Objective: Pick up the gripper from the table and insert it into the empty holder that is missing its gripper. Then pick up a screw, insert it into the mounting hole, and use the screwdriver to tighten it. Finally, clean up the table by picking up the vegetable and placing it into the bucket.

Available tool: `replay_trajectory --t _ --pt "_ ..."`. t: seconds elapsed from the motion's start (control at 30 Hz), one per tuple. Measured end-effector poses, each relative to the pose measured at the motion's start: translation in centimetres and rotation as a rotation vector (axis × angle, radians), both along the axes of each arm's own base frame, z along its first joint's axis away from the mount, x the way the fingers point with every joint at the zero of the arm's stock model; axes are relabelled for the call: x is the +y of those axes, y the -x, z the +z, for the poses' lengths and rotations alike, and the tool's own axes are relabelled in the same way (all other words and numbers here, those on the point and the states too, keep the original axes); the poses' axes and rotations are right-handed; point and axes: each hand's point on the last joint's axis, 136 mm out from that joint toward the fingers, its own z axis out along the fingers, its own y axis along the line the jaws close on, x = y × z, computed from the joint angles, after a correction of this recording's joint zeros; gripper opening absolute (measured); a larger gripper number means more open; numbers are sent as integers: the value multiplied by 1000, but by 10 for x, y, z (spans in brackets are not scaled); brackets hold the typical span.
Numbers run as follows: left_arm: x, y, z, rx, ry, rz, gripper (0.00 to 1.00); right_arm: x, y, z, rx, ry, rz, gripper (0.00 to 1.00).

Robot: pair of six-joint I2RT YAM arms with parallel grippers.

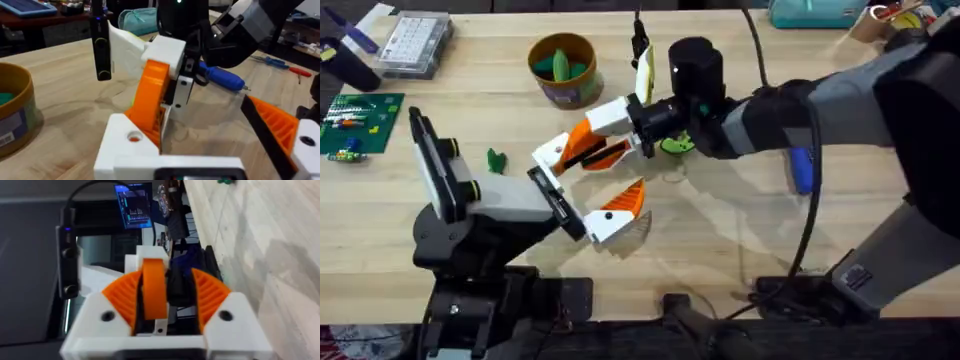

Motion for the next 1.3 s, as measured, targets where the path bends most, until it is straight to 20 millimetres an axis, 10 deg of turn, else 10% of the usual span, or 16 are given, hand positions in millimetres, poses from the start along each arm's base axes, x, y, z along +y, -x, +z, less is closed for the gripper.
replay_trajectory --t 0.43,1.3 --pt "-6 7 0 -7 -4 -51 990 -2 -5 -1 -4 -2 -16 987" --pt "-9 12 0 -3 -2 -84 990 -53 -40 8 11 -38 -38 996"
